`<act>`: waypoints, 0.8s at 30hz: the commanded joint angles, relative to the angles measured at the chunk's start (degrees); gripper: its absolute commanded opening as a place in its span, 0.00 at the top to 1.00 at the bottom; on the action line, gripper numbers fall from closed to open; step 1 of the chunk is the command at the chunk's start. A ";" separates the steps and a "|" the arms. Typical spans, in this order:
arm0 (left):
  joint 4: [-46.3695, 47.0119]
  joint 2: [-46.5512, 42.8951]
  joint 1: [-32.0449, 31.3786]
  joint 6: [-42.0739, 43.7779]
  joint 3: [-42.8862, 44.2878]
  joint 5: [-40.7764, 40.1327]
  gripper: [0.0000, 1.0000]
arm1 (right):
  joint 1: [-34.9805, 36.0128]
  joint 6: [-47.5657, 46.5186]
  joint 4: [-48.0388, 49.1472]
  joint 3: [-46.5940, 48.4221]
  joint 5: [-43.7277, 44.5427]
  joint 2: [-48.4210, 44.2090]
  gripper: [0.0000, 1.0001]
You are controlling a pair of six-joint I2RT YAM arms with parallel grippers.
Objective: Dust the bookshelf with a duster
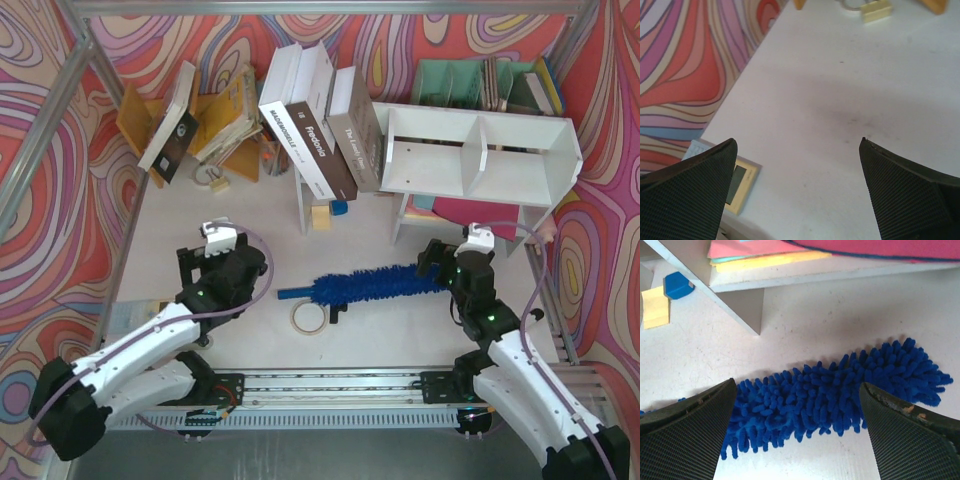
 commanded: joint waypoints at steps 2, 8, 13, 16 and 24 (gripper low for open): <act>24.49 2.36 8.57 16.15 -7.72 1.17 0.02 | -0.34 -3.35 8.13 -2.21 -0.17 0.46 0.01; 45.49 6.88 18.05 25.79 -18.12 9.90 0.02 | -0.27 -3.59 9.95 -3.15 0.65 0.97 0.01; 64.21 12.36 23.01 28.67 -24.76 18.75 0.01 | -0.34 -4.14 11.06 -3.81 1.89 1.22 0.01; 73.51 18.31 25.45 31.84 -25.07 24.66 0.02 | -0.29 -4.72 13.59 -4.81 2.95 2.39 0.01; 77.20 29.29 28.05 33.56 -19.55 36.00 0.02 | -0.25 -8.95 26.49 -6.91 5.85 10.18 0.01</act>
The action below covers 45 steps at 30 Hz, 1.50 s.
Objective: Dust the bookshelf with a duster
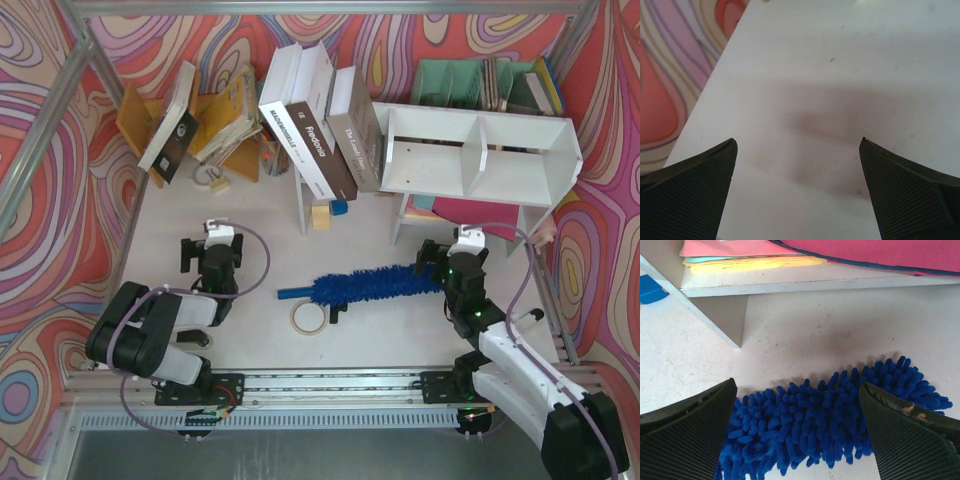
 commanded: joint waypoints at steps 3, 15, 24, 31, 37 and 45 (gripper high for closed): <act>10.88 3.03 3.55 -1.69 -0.22 9.47 0.02 | -0.25 -5.93 15.20 -1.43 4.52 6.89 0.01; 8.97 4.65 12.03 -10.69 0.59 17.38 0.02 | -0.30 -18.16 43.86 -3.38 3.68 26.79 0.01; 5.58 4.61 12.15 -11.54 2.20 16.24 0.02 | -1.35 -20.56 54.44 -2.61 0.36 38.62 0.01; 6.00 5.63 12.39 -11.34 2.94 16.10 0.02 | -5.38 -20.89 56.27 -0.30 -7.96 42.25 0.01; 4.37 5.19 12.58 -11.77 3.36 16.38 0.02 | -8.69 -18.57 63.47 1.35 -14.43 52.43 0.01; 3.69 5.27 12.85 -11.91 3.74 16.64 0.02 | -9.13 -17.36 60.41 2.60 -12.43 52.36 0.01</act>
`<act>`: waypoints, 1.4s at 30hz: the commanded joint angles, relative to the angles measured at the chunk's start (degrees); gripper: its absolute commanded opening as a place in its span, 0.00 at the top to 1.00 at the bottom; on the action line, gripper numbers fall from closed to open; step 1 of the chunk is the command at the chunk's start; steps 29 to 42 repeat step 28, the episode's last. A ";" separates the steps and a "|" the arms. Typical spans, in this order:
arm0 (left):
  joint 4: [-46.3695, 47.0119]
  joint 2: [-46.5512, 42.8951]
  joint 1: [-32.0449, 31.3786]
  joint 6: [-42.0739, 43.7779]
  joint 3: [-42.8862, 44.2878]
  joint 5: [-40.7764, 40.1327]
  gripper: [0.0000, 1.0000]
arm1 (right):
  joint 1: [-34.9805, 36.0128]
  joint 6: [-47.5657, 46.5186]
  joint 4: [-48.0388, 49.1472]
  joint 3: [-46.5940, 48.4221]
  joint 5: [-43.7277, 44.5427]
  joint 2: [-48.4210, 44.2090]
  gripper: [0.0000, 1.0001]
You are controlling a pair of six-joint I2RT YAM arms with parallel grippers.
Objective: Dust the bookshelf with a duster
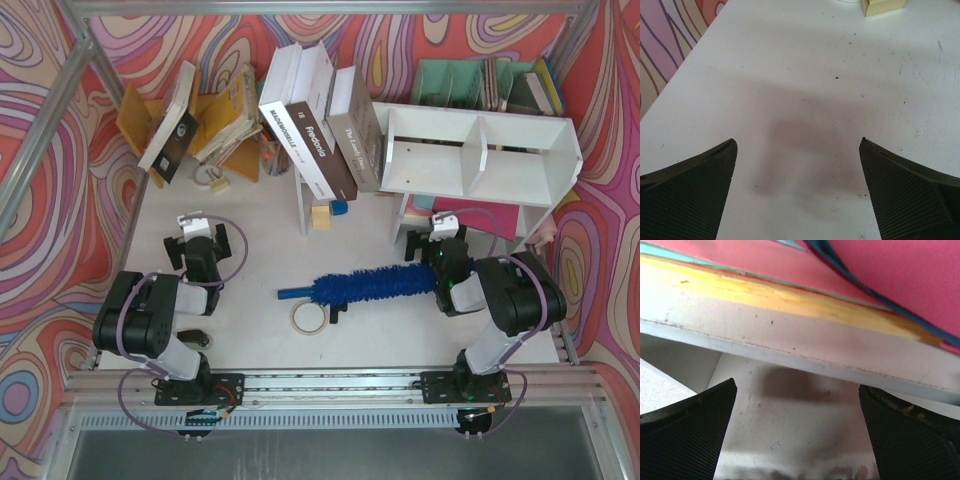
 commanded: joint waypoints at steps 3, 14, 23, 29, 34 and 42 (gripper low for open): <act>-0.69 -0.22 0.48 -0.90 0.74 0.68 0.02 | -0.56 1.59 2.00 1.68 1.72 0.05 0.01; -0.77 -0.22 0.48 -0.90 0.79 0.73 0.02 | -0.50 1.54 1.94 1.77 1.79 0.07 0.01; -0.77 -0.17 0.48 -0.83 0.79 0.73 0.02 | -0.53 1.60 1.64 1.93 1.68 0.09 0.01; -0.77 -0.17 0.48 -0.85 0.79 0.73 0.02 | -0.59 1.80 1.36 2.08 1.39 0.06 0.01; -0.77 -0.17 0.48 -0.85 0.79 0.73 0.02 | -0.59 1.80 1.36 2.08 1.39 0.06 0.01; -0.77 -0.17 0.48 -0.85 0.79 0.73 0.02 | -0.59 1.80 1.36 2.08 1.39 0.06 0.01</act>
